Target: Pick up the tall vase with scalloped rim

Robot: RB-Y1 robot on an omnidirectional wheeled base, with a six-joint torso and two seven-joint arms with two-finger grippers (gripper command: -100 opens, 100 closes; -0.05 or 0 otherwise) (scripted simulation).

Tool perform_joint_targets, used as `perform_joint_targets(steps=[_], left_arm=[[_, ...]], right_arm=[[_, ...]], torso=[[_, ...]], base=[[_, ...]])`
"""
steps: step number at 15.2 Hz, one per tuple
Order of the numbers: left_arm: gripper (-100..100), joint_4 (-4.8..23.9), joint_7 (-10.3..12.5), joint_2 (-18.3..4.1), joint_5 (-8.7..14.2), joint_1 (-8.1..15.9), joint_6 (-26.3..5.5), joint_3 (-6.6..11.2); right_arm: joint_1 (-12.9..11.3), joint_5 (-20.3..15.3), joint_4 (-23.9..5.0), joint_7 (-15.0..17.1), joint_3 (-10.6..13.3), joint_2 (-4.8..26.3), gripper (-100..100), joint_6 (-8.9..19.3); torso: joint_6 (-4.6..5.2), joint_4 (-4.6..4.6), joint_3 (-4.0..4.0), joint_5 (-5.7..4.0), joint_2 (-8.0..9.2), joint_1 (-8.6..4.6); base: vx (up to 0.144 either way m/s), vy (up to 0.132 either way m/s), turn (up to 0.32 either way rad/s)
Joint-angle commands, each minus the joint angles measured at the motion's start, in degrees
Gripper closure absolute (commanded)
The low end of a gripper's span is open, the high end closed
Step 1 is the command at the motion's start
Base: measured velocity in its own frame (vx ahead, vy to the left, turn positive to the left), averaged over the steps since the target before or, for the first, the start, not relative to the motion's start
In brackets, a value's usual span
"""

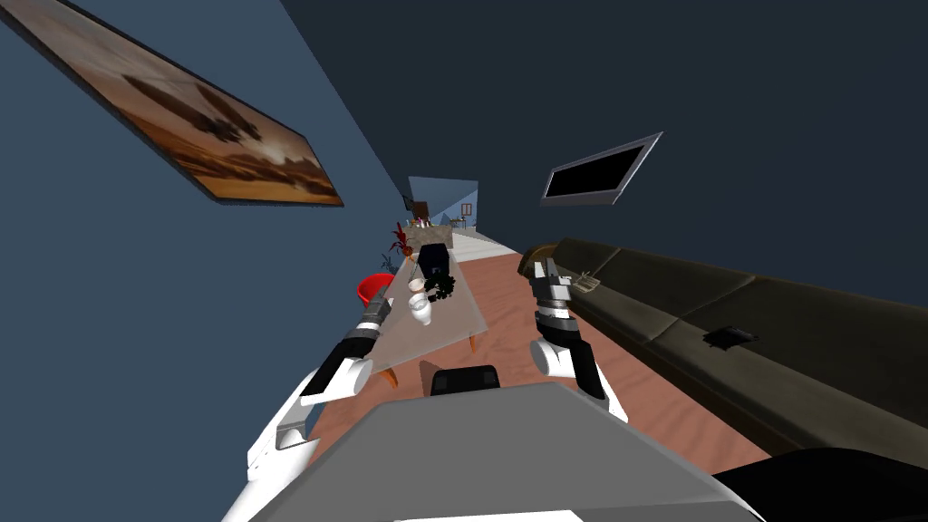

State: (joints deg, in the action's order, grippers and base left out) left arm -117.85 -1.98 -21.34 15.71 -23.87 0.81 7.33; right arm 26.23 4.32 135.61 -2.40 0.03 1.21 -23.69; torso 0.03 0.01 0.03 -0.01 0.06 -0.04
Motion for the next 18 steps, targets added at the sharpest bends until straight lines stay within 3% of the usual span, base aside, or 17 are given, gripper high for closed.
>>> perform_joint_targets(steps=[1, 3, 4, 6, 7, 10, 11, 14, 15, 17, 18], left_arm=[[-100, 0.5, 0.6, -1.0, 0.7, 0.2, -2.9, 0.42], [-100, 0.5, 0.6, -1.0, 0.7, 0.2, -4.0, 0.42], [-100, 1.7, 1.3, -2.4, 1.6, 0.7, -6.0, 0.97], [-100, 1.7, 1.3, -2.4, 1.6, 0.7, -7.7, 0.97], [-100, 2.9, 2.1, -3.7, 2.5, 1.2, -9.3, 1.52], [-100, 2.9, 2.1, -3.7, 2.5, 1.2, -11.5, 1.52], [-100, 4.1, 2.9, -5.1, 3.5, 1.8, -13.6, 2.08], [-100, 4.1, 2.9, -5.1, 3.5, 1.8, -15.4, 2.08], [-100, 5.3, 3.7, -6.5, 4.4, 2.3, -17.4, 2.64], [-100, 5.3, 3.7, -6.5, 4.4, 2.3, -19.2, 2.64], [-100, 6.5, 4.5, -7.8, 5.4, 2.9, -20.6, 3.2]], right_arm=[[0.0, 0.0, 0.0, 0.0, 0.0, 0.0, 0, 0.0], [0.0, 0.0, 0.0, 0.0, 0.0, 0.0, 0, 0.0], [0.0, 0.0, 0.0, 0.0, 0.0, 0.0, 0, 0.0], [0.0, 0.0, 0.0, 0.0, 0.0, 0.0, 0, 0.0], [0.0, 0.0, 0.0, 0.0, 0.0, 0.0, 0, 0.0], [0.0, 0.0, 0.0, 0.0, 0.0, 0.0, 0, 0.0], [0.0, 0.0, 0.0, 0.0, 0.0, 0.0, 0, 0.0], [0.0, 0.0, 0.0, 0.0, 0.0, 0.0, 0, 0.0], [0.0, 0.0, 0.0, 0.0, 0.0, 0.0, 0, 0.0], [0.0, 0.0, 0.0, 0.0, 0.0, 0.0, 0, 0.0], [0.0, 0.0, 0.0, 0.0, 0.0, 0.0, 0, 0.0]], torso=[[0.0, 0.0, 0.0, 0.0, 0.0, 0.0], [-0.02, 0.0, 0.0, 0.0, 0.01, 0.0], [-0.04, 0.0, 0.0, 0.0, -0.01, 0.02], [0.0, 0.0, 0.0, 0.0, -0.01, -0.01], [-0.03, 0.0, 0.0, 0.0, -0.01, 0.01], [-0.02, 0.0, 0.0, 0.0, -0.01, 0.0], [-0.04, 0.0, -0.01, 0.0, -0.02, 0.02], [-0.03, 0.0, -0.01, 0.0, -0.01, 0.01], [-0.04, 0.0, -0.01, 0.0, -0.02, 0.02], [0.0, 0.0, -0.01, 0.0, -0.02, -0.01], [-0.03, 0.0, -0.01, 0.0, -0.02, 0.0]], base=[[-0.017, -0.02, -0.15], [-0.01, -0.01, -0.028], [-0.01, -0.017, -0.132], [-0.011, -0.017, -0.115], [-0.011, -0.021, -0.138], [-0.009, -0.014, -0.075], [-0.006, -0.016, -0.147], [-0.009, -0.012, -0.076], [-0.007, -0.019, -0.166], [-0.008, -0.017, -0.12], [-0.01, -0.02, -0.152]])
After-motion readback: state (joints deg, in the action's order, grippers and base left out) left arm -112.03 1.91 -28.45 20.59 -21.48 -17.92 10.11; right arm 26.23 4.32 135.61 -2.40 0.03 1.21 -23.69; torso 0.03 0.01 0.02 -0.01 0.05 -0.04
